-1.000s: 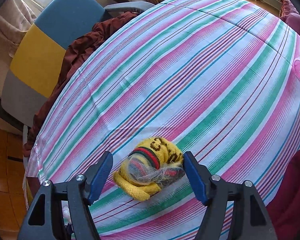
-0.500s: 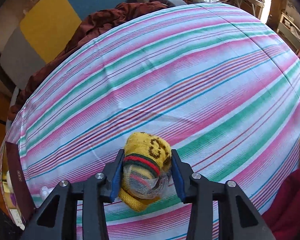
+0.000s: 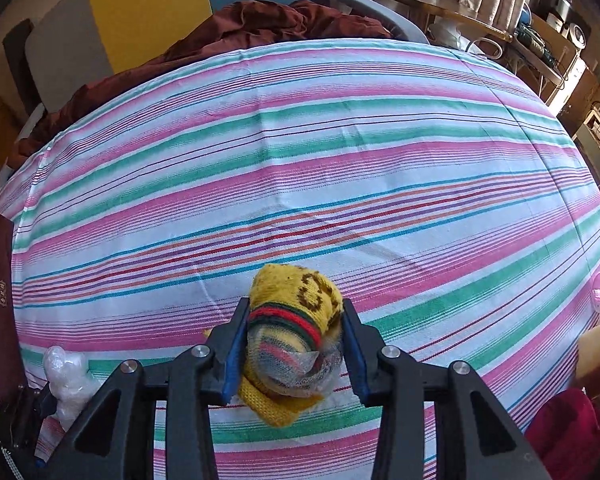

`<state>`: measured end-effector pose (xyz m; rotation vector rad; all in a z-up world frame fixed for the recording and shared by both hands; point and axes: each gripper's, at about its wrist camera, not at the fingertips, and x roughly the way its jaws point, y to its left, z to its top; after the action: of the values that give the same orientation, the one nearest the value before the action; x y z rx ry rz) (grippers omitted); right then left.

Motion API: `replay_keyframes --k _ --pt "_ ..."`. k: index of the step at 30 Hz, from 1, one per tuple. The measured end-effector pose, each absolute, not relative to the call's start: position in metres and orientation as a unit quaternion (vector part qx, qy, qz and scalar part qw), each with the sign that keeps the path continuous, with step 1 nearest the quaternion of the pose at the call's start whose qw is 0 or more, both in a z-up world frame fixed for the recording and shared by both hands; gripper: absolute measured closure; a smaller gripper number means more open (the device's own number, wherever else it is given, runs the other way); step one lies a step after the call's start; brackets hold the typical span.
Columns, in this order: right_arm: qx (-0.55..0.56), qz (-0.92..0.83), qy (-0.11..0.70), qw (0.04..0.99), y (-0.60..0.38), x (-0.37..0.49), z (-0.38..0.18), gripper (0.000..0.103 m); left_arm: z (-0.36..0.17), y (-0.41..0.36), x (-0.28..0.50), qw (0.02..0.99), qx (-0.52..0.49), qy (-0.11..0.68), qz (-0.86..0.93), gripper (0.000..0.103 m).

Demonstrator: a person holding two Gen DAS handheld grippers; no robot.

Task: Organize objects
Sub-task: 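Carry the plastic bundle into the gold tray and open the left tool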

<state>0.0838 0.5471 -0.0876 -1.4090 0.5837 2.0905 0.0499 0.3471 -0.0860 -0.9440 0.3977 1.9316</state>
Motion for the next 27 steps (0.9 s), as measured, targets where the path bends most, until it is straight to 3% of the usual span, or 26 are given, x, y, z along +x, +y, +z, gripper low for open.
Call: replay_keyframes --k 9,19,27 --pt "-0.524 0.779 0.209 0.274 0.544 0.083 -0.088 0.061 -0.056 0.326 0.07 0.473 -0.371 0.159 0.783 0.068" --pt "-0.526 0.779 0.199 0.275 0.543 0.082 -0.086 0.061 0.017 0.237 0.02 0.417 -0.369 0.037 0.83 0.067" --pt "-0.529 0.78 0.187 0.276 0.545 0.082 -0.085 0.061 -0.019 0.172 -0.051 0.301 -0.456 -0.022 0.837 0.067"
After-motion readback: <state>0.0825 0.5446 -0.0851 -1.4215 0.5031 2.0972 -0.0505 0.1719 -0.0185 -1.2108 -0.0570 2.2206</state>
